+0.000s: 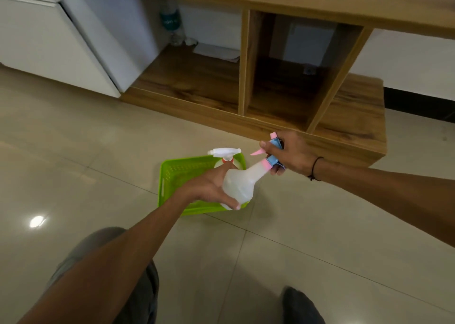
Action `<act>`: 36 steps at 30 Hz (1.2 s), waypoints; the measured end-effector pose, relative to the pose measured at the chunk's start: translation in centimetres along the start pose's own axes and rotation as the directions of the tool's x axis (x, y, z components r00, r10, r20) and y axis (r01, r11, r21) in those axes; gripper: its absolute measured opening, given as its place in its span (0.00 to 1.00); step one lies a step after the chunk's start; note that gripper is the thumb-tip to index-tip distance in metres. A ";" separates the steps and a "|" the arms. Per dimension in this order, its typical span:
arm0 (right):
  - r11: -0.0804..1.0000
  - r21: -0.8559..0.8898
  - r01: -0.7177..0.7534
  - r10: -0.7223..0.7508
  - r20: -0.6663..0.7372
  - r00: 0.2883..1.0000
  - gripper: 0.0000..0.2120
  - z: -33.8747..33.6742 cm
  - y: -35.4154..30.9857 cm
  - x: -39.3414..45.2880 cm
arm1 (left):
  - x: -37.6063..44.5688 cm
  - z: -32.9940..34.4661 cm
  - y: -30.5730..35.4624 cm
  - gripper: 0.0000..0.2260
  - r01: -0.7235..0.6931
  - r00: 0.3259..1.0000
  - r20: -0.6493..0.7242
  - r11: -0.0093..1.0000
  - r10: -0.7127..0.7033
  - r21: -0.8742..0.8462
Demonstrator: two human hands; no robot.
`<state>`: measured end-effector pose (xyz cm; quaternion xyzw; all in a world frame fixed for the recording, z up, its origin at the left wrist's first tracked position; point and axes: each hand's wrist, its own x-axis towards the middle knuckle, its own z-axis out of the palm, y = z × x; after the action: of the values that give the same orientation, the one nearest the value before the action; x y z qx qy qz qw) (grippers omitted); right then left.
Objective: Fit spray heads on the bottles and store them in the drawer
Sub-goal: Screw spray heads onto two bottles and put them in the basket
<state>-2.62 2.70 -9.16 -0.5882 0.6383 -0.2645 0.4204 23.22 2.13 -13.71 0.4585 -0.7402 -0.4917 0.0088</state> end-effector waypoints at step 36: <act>0.727 -0.576 0.374 -0.224 0.315 0.922 0.17 14.3 -7.7 2.0 | -2.5 -2.4 -7.8 0.32 0.352 0.932 -0.018 0.893 -0.361 0.279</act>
<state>13.62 1.70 -10.46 -0.8153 0.5340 -0.0340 0.2212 31.01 1.36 -17.12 0.5746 -0.7052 -0.3839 -0.1585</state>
